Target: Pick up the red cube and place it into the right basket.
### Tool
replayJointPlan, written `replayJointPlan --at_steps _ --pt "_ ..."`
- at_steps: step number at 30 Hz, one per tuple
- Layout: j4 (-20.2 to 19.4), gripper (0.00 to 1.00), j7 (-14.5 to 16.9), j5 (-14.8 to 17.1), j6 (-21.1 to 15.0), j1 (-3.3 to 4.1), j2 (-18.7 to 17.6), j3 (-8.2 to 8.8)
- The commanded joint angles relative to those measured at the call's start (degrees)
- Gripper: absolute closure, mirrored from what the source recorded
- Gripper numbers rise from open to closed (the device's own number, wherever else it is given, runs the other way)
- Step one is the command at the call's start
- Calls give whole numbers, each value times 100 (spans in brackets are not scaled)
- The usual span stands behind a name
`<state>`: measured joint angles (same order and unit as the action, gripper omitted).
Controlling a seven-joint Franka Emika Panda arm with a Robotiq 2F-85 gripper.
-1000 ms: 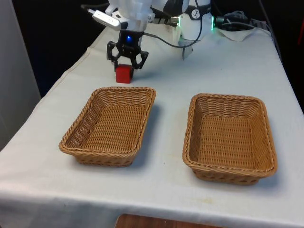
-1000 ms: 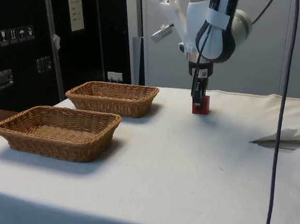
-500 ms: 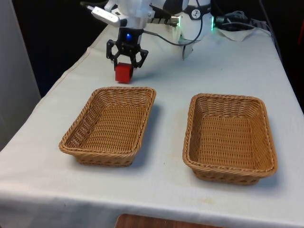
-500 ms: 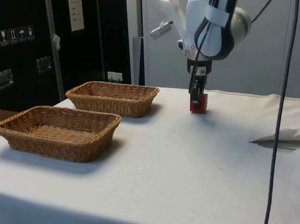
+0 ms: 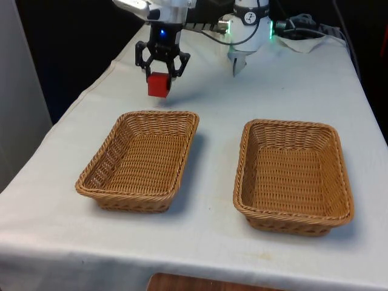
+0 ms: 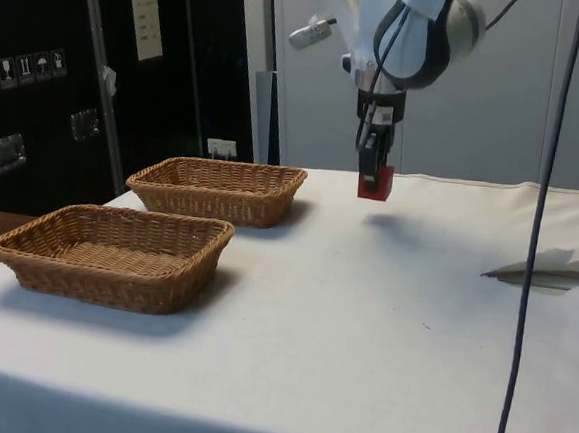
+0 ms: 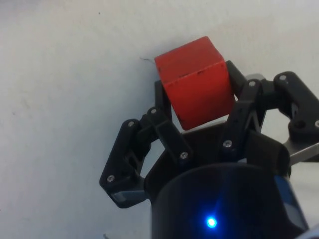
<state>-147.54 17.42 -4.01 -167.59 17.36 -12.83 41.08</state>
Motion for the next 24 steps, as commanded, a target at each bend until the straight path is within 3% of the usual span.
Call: replayJointPlan --at_steps 1,5,6,7,13,14,15,24 --pt "80 93 -80 -155 92 86 0 155" --pt "97 93 -80 -223 166 74 143 178" --pt "23 93 6 -86 103 0 206 46" --pt "109 93 -80 -258 223 69 218 189" --pt "149 93 -69 -327 367 52 424 201" --pt "57 93 17 -166 252 0 441 86" --pt "166 93 -74 -361 407 40 493 206" --pt "321 93 -120 -453 625 29 705 172"
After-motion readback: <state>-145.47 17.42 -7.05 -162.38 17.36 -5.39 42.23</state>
